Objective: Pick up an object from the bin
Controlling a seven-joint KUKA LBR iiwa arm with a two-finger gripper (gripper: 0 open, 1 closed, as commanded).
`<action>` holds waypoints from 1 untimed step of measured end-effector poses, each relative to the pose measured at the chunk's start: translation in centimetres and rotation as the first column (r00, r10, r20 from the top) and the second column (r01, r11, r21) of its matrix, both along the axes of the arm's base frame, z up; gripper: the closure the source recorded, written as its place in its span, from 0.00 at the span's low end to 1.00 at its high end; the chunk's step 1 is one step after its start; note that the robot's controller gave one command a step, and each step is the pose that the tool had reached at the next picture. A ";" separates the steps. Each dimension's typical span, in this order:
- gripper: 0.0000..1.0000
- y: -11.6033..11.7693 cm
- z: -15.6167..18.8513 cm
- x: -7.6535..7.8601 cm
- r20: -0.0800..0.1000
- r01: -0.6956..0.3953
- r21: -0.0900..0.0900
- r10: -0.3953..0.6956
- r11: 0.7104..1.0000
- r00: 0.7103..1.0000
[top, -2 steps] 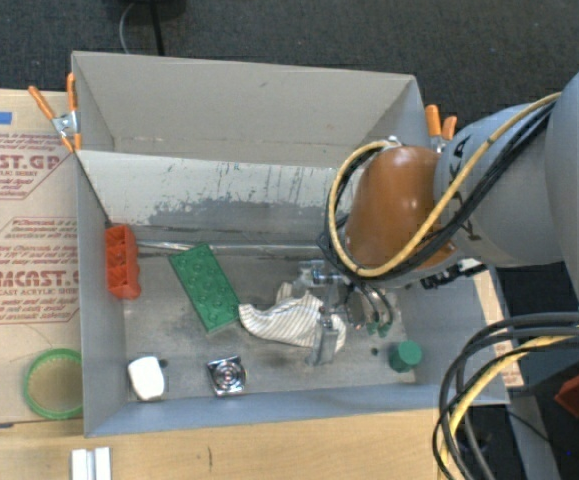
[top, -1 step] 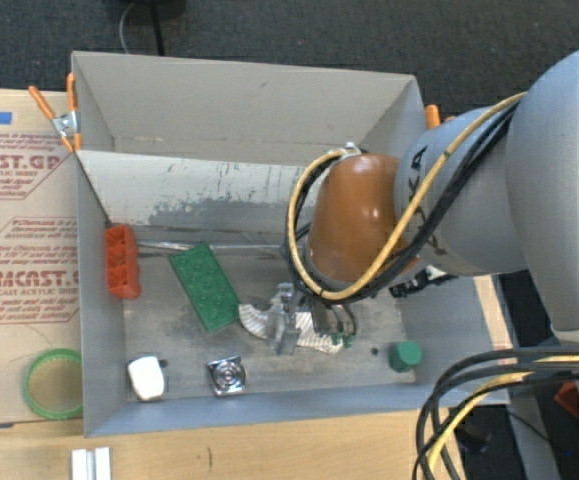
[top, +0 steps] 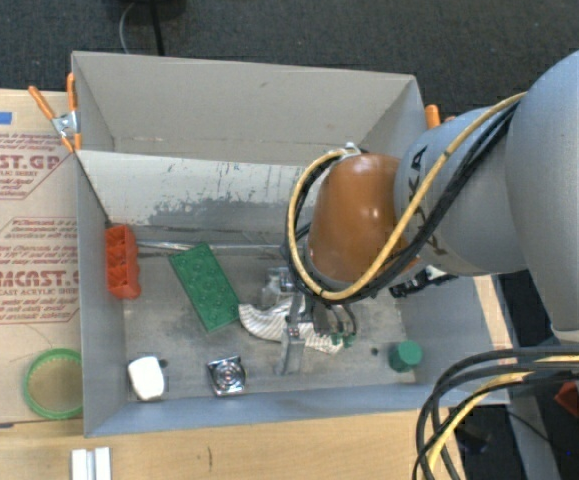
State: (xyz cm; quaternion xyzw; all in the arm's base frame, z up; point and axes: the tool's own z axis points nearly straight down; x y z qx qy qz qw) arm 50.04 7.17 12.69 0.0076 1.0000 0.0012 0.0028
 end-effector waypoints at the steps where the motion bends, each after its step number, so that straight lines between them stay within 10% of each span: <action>1: 0.00 0.0 0.0 0.0 0.000 0.000 0.000 0.000 1.000 1.000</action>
Offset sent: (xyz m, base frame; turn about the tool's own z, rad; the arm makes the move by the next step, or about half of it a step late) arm 0.0063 -0.0498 -0.0336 0.1738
